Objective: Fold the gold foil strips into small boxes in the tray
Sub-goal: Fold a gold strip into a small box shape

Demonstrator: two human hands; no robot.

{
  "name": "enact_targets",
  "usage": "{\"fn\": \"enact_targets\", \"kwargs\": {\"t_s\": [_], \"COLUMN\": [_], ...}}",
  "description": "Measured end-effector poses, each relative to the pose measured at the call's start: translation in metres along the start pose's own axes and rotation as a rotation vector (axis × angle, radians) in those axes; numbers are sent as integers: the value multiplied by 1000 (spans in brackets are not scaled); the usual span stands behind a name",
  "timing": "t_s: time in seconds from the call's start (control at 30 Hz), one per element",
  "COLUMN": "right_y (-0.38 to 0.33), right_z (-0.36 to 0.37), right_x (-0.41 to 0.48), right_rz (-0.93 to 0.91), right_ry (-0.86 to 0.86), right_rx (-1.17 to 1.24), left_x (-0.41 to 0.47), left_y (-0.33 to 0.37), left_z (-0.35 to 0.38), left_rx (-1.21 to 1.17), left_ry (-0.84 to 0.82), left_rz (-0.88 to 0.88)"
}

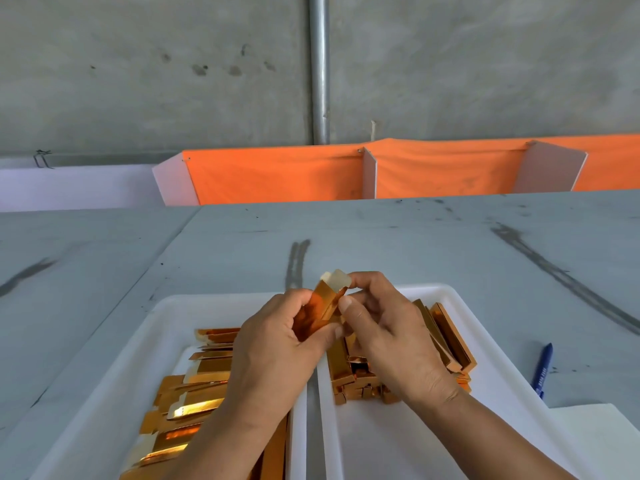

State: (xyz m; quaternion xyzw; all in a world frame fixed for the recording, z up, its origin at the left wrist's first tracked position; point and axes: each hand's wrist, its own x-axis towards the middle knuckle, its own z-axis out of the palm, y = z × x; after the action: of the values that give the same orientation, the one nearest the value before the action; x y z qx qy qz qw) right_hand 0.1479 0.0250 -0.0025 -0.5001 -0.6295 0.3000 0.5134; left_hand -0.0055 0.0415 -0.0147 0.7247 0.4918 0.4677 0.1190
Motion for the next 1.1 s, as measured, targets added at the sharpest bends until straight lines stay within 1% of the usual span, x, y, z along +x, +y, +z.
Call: {"fn": "enact_targets", "kwargs": {"t_s": [0.1, 0.2, 0.3, 0.43, 0.53, 0.7, 0.87, 1.0, 1.1], "right_y": [0, -1, 2, 6, 7, 6, 3, 3, 3], "right_z": [-1, -1, -1, 0, 1, 3, 3, 3, 2], "right_x": [2, 3, 4, 5, 4, 2, 0, 0, 0], "right_rz": [31, 45, 50, 59, 7, -66, -72, -135, -161], "right_ry": [-3, -19, -16, 38, 90, 82, 90, 124, 100], "right_rx": [55, 73, 59, 34, -45, -160, -129, -180, -215], "left_x": [0, -2, -6, -5, -4, -6, -6, -6, -7], "left_y": [4, 7, 8, 8, 6, 7, 10, 10, 10], "left_z": [-2, -1, 4, 7, 7, 7, 7, 8, 9], "left_rx": [41, 29, 114, 134, 136, 195, 235, 231, 218], "left_ry": [-34, -150, -241, -205, -175, -171, -159, -165, -177], "left_rz": [5, -53, -125, -167, -175, -140, -91, -70, -51]}}
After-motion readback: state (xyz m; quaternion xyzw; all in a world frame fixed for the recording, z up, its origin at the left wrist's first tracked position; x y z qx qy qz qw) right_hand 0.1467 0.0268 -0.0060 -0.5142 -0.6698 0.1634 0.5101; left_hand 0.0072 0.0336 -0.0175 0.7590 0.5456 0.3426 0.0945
